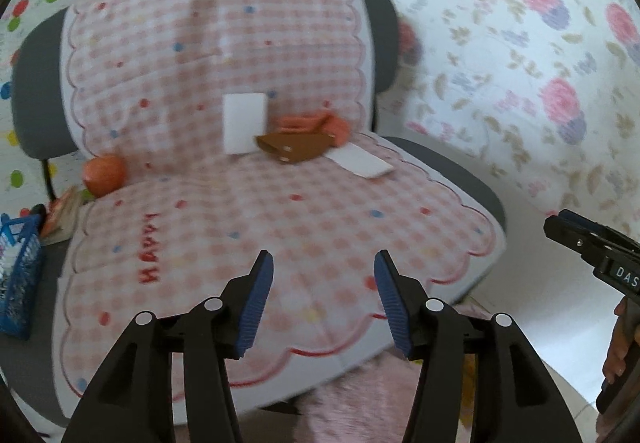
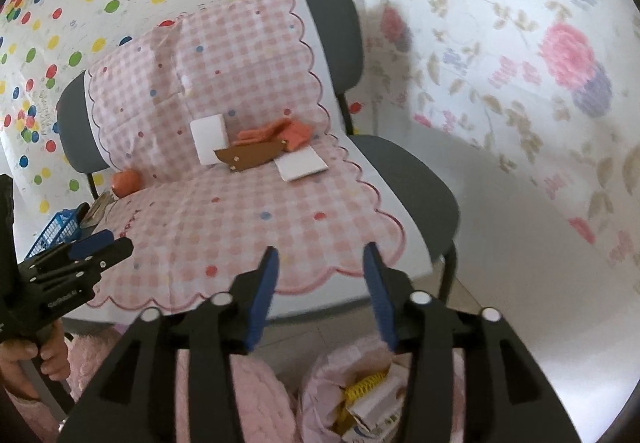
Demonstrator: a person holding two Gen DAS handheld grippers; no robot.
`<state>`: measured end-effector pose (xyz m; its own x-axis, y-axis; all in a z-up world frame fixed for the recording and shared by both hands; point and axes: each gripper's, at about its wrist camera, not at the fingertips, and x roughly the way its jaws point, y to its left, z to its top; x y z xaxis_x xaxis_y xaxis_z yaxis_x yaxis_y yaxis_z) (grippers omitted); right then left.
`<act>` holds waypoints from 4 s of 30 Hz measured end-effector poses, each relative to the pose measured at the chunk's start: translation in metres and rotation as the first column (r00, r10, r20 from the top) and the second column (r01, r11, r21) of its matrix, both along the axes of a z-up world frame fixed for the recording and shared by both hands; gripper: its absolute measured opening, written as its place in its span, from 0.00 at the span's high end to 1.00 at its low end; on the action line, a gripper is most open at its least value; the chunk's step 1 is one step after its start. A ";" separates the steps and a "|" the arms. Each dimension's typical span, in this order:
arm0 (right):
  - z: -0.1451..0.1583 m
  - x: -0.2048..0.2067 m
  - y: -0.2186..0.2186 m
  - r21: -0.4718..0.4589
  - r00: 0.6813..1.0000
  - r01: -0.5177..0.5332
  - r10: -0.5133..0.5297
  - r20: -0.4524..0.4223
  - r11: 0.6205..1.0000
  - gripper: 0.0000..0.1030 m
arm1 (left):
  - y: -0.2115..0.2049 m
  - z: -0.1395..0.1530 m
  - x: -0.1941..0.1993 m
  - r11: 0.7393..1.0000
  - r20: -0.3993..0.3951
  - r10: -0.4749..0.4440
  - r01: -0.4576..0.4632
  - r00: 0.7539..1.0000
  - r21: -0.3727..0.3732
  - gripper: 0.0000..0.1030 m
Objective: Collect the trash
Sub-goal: 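Move both empty grippers back over the chair seat, then grasp the brown leather sheath with the left gripper and lift it, then grasp the white paper napkin with the right gripper while the left holds the sheath, then carry both items to the trash bag and open both grippers over it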
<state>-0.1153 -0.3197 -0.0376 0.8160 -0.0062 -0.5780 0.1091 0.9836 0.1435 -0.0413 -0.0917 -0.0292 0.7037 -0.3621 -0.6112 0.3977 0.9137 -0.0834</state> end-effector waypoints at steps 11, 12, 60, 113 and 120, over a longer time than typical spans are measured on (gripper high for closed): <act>0.000 0.081 0.015 -0.013 0.998 -0.055 0.054 -0.036 0.998 0.51 | 0.035 0.005 0.054 0.992 0.000 0.126 -0.126 0.992 0.018 0.35; -0.002 0.088 0.015 -0.013 0.997 -0.057 0.056 -0.044 0.998 0.51 | 0.036 0.004 0.062 0.991 -0.004 0.131 -0.131 0.991 0.023 0.35; -0.054 0.227 -0.023 -0.014 0.986 -0.027 0.024 -0.162 1.000 0.51 | -0.047 -0.044 0.278 0.988 -0.202 -0.104 0.077 0.974 -0.135 0.91; -0.003 0.085 -0.005 -0.055 0.997 0.072 -0.071 0.030 0.996 0.98 | 0.019 -0.012 0.076 0.996 -0.128 -0.053 0.043 0.990 -0.079 0.99; -0.010 0.052 0.012 -0.081 0.998 0.056 -0.055 0.016 0.995 0.98 | 0.010 0.004 0.030 0.996 -0.039 -0.075 0.073 0.996 -0.060 0.99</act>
